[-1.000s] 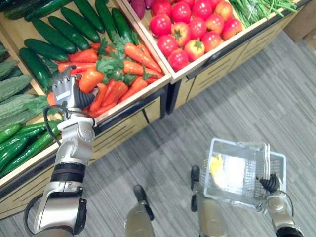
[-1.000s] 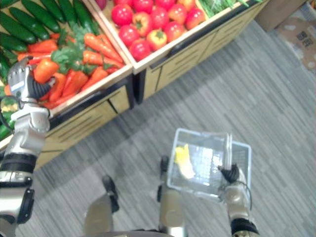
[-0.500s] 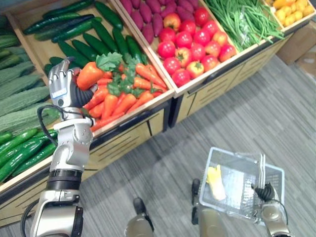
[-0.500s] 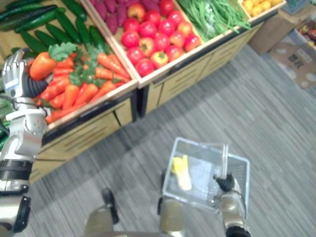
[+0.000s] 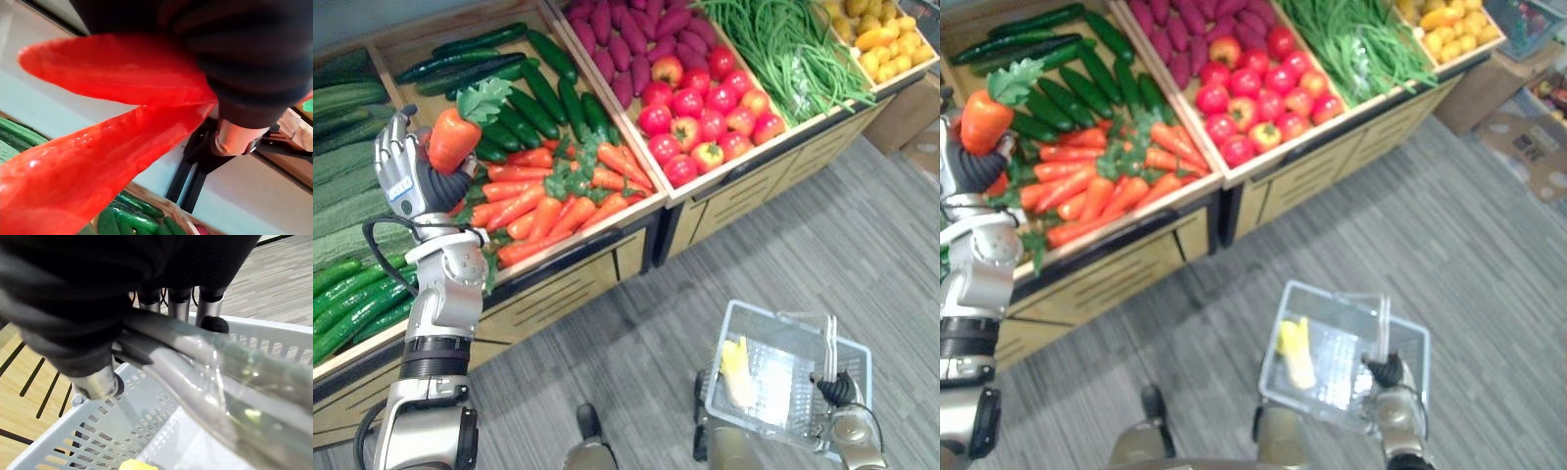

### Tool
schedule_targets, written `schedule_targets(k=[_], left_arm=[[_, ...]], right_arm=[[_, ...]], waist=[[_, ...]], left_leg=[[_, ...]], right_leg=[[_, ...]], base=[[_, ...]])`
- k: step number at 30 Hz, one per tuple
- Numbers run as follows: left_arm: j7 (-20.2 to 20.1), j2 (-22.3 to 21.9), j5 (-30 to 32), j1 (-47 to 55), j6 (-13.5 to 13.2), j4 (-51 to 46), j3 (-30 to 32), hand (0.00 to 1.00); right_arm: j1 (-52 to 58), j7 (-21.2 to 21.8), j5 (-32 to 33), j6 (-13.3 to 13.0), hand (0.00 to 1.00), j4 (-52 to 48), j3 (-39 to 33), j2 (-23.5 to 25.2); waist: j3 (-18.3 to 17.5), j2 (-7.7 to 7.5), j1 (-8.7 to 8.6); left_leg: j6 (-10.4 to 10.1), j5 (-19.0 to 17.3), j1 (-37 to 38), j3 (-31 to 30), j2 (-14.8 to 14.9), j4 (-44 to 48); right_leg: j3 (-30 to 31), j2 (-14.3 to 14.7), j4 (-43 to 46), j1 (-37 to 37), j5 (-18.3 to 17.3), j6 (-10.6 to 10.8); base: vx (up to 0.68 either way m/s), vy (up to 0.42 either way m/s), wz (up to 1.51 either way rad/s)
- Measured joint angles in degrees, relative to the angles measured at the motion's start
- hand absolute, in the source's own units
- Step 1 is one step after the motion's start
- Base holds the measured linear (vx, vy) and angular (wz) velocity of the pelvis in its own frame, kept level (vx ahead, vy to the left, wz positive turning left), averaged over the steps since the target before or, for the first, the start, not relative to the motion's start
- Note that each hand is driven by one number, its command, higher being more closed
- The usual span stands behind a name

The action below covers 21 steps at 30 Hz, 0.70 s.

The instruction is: Pick vegetable in the basket

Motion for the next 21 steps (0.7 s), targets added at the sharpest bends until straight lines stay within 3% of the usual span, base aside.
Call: schedule_targets(k=[12,21], left_arm=[[-1.00,0.05,0.48,-3.12,1.39,9.19,-0.30,1.00],[0.98,-0.03,-6.94,-3.74,1.36,11.21,1.48,1.00]], right_arm=[[0.25,-0.07,-0.01,-0.02,1.00,0.06,0.40,-0.41],[0.49,-0.22,-0.06,-0.02,1.00,-0.14,1.45,-0.41]], waist=[[-0.14,-0.19,-0.15],[-0.22,-0.64,-0.33]], left_leg=[[0.05,0.37,0.24,1.13,-0.14,-0.49],[0.04,0.50,1.06,2.19,-0.43,-1.46]], right_leg=[[1.14,0.17,-1.35,-0.14,1.14,-0.41],[1.99,0.19,-1.69,-0.25,1.24,-0.31]], base=[[-0.02,0.002,-0.04],[0.01,0.012,-0.04]])
